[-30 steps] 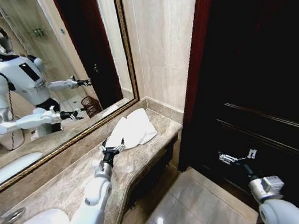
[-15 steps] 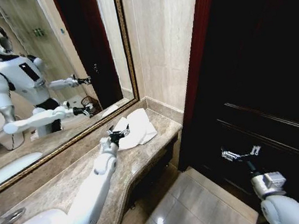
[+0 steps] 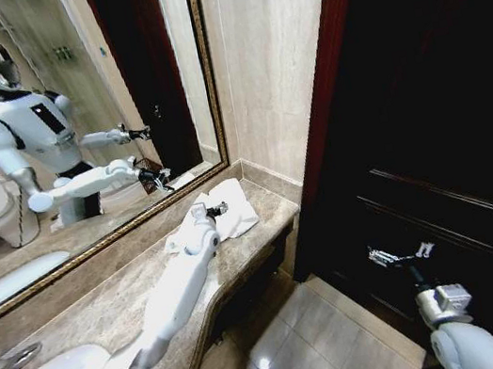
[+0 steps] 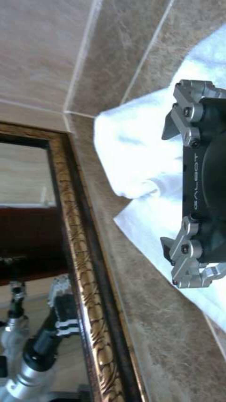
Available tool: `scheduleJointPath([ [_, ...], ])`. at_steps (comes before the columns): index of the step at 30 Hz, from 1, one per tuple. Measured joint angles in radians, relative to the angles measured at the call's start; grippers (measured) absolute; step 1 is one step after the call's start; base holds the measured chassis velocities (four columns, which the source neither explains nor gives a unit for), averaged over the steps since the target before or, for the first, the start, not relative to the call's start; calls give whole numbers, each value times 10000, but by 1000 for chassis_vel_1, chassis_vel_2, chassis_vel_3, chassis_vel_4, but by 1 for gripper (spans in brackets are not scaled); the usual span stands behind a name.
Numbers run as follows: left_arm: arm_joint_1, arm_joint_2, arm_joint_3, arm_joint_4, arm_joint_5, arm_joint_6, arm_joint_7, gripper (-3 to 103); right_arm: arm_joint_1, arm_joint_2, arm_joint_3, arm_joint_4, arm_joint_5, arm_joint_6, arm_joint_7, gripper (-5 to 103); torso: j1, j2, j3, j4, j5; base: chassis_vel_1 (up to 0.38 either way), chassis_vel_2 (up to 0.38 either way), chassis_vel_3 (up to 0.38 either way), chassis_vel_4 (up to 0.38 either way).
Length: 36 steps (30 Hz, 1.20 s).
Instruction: Discard the used towel into the hamper.
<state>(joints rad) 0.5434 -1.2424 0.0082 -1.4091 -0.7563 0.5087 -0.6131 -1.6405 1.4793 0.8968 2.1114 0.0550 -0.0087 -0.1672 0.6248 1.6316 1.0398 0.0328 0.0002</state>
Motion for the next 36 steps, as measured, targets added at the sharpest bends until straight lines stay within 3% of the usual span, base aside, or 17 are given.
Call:
scheduleJointPath([
  [8, -557, -10, 101, 554, -598, 371, 113, 100, 194, -14, -83, -100, 22, 12, 0, 100, -1, 0, -1, 1, 1, 0, 0, 0, 0],
  [16, -1087, -13, 357, 1981, -358, -651, 1438, 100, 102, -30, -3, -55, 140, 94, -4, 100, -1, 0, 0, 1, -3, 0, 0, 0, 0],
  [31, -1544, -406, 536, 3343, -328, -621, 1921, 103, 74, -1, 11, 36, 143, 128, 5, 100, 0, 0, -1, 0, -2, 0, 0, 0, 0],
  [34, -1407, -413, 530, 3337, -330, -438, 1919, 100, 55, 17, 14, 36, 143, 145, 5, 100, -1, 0, -1, -1, -3, 0, 0, 0, 0],
  [36, -1331, -404, 519, 3331, -334, -405, 1942, 91, 54, 24, 16, 40, 143, 160, 6, 100, -1, 1, -1, 0, -2, 0, 0, 0, 0],
])
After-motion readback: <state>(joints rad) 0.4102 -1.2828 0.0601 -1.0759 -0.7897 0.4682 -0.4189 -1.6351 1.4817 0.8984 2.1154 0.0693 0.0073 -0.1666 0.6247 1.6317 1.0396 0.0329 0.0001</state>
